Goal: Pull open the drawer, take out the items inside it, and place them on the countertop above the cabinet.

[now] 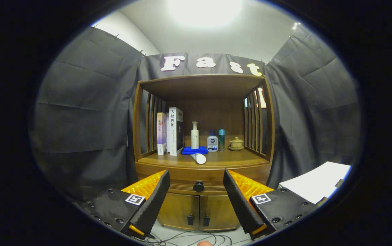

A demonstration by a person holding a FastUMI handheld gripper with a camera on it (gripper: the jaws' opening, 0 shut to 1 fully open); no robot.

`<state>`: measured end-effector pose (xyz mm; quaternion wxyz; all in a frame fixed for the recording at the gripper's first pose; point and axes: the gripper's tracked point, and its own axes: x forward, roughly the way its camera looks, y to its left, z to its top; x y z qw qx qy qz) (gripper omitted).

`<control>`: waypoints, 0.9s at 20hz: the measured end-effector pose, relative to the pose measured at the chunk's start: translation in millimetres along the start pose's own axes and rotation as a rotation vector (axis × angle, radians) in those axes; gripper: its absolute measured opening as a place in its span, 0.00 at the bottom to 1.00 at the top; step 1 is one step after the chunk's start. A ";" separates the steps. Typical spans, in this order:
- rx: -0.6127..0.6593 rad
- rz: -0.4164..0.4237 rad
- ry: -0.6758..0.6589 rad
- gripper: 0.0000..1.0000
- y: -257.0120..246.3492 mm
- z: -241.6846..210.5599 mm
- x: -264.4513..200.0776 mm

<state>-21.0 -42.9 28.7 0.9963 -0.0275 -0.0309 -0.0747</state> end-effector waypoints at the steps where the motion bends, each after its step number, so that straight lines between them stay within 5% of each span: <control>1: 0.011 0.006 0.001 0.98 2.8 -0.7 -0.6; 18: 0.054 0.065 -0.045 0.97 9.6 17.8 -11.1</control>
